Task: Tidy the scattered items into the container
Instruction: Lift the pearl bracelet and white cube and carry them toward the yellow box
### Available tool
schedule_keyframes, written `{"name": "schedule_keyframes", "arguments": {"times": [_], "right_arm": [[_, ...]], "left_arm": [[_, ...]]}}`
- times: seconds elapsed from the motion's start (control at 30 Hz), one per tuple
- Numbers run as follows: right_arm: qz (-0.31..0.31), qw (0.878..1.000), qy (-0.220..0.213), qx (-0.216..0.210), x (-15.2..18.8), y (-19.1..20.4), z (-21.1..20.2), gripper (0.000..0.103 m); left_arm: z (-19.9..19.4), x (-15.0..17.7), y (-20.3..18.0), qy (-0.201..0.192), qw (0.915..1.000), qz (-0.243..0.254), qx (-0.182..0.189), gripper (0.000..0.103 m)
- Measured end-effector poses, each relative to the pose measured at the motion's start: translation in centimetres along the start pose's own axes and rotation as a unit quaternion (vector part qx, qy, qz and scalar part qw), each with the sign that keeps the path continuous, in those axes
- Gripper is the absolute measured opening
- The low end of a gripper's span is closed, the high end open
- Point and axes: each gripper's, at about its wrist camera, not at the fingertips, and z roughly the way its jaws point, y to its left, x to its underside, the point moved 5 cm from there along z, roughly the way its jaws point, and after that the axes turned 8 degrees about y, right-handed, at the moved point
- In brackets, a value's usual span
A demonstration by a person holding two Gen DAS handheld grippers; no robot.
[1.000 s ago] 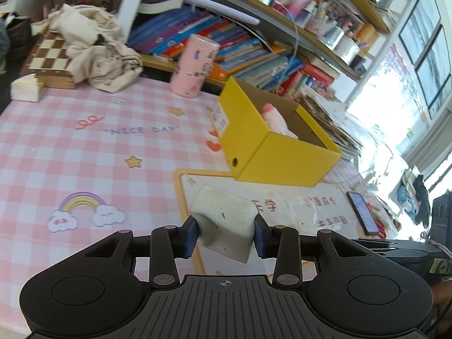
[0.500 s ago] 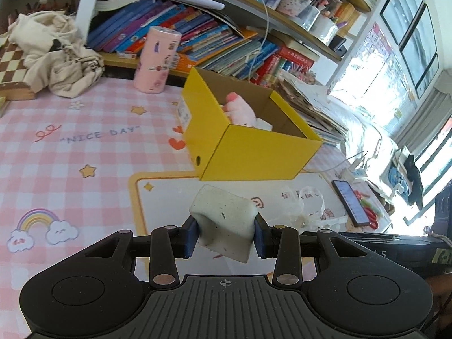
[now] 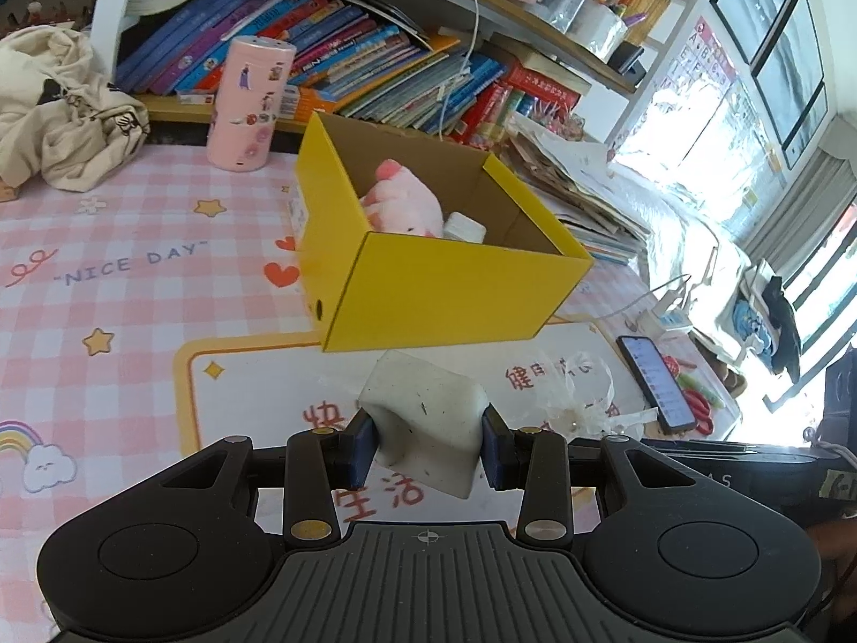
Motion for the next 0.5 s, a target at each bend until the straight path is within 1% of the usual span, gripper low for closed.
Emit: {"name": "schedule_keyframes", "arguments": {"times": [0.33, 0.5], "right_arm": [[-0.010, 0.999, 0.033, -0.001, -1.4, -3.4, 1.1, 0.050], [-0.027, 0.999, 0.032, -0.007, -3.1, -4.9, 1.2, 0.050]], "left_arm": [[3.2, -0.9, -2.5, 0.012, 0.9999, -0.007, -0.003, 0.037], [4.5, -1.9, -3.9, 0.006, 0.9999, -0.011, -0.008, 0.037]]}}
